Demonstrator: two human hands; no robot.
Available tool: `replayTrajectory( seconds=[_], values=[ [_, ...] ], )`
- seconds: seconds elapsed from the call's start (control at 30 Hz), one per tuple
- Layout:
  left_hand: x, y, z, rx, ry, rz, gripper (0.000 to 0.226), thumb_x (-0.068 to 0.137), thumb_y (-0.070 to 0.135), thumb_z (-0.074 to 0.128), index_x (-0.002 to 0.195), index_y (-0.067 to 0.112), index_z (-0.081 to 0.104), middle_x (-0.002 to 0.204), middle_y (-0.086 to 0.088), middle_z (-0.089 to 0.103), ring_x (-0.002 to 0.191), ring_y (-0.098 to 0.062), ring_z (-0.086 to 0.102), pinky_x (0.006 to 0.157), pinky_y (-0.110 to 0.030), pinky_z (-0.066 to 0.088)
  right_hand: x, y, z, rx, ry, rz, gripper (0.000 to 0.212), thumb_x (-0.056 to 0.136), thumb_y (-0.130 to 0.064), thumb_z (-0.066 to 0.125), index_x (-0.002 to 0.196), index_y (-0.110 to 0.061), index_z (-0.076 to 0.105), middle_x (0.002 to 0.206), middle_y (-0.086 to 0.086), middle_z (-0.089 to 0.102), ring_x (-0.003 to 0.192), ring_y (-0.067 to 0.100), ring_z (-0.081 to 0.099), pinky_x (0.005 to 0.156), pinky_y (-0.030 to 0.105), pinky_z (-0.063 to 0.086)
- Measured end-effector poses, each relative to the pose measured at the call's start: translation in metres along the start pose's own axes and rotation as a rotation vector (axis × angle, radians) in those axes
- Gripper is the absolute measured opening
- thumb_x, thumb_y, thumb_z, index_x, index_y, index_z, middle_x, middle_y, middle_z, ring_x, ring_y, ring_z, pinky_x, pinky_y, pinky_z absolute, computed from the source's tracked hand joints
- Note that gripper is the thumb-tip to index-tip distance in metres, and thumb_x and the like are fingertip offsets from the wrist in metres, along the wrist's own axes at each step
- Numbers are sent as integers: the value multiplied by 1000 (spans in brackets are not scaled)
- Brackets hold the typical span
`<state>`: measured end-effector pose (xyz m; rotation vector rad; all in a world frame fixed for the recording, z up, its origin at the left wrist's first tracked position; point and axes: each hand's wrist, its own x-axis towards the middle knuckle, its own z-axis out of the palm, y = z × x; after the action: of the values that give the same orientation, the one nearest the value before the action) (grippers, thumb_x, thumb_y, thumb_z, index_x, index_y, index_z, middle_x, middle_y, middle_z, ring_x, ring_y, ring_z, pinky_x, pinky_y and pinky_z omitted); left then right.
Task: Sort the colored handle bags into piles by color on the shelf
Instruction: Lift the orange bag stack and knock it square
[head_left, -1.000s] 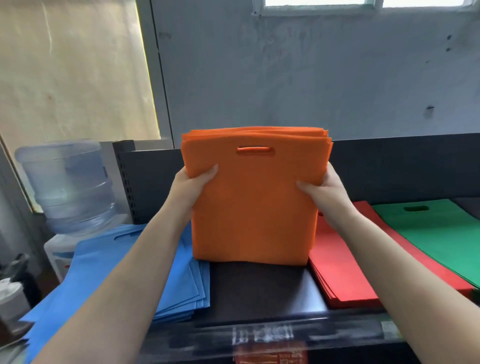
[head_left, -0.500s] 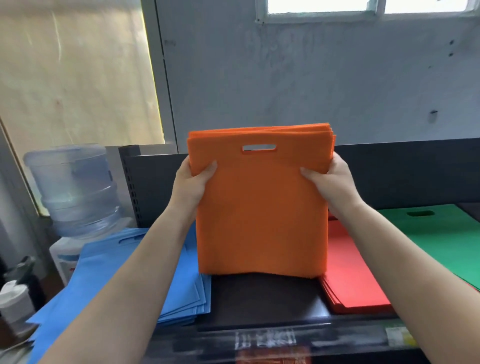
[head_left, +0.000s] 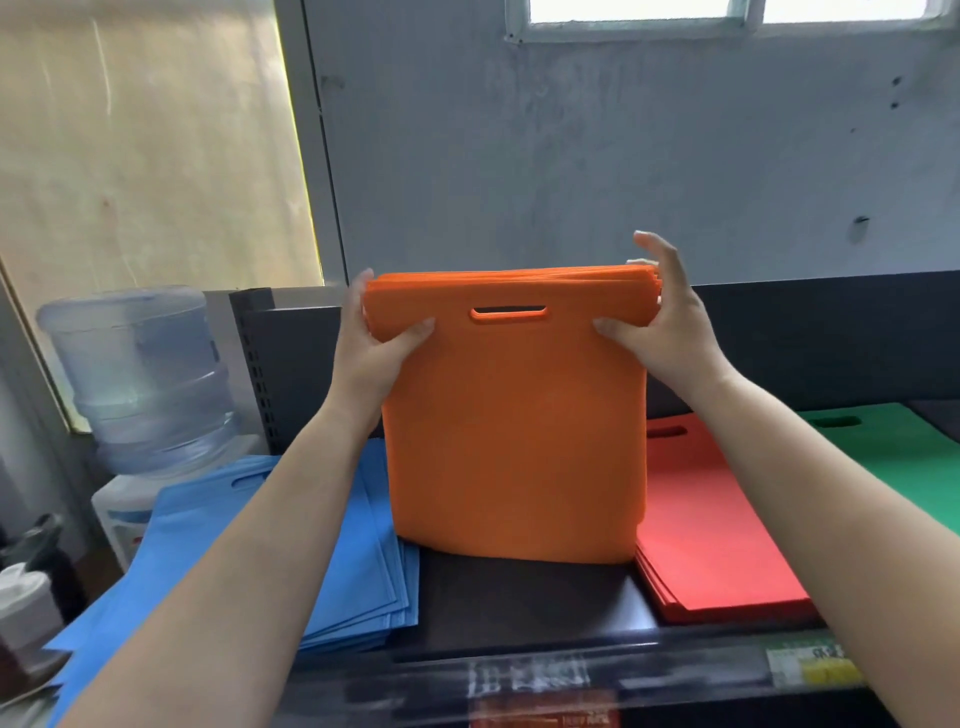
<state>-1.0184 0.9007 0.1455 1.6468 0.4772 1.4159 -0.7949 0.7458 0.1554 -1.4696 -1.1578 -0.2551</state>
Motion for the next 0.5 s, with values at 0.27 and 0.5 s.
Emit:
replayTrajectory(
  seconds=[0.27, 0.5],
  values=[
    [11, 8, -11, 565, -22, 438, 49, 76, 27, 78, 119, 11, 59, 114, 7, 49, 104, -9, 47, 82, -1, 32, 11, -10, -7, -366, 1, -116, 57, 70, -28, 82, 118, -10, 59, 115, 7, 59, 102, 19, 53, 84, 18, 34],
    [9, 4, -16, 334, 48, 169, 64, 70, 24, 83, 126, 17, 52, 121, 3, 57, 103, -7, 56, 89, -19, 46, 0, -10, 4, 181, -23, 265, 77, 71, -20, 83, 136, -16, 42, 105, -4, 63, 93, 9, 61, 80, 20, 47]
  ],
)
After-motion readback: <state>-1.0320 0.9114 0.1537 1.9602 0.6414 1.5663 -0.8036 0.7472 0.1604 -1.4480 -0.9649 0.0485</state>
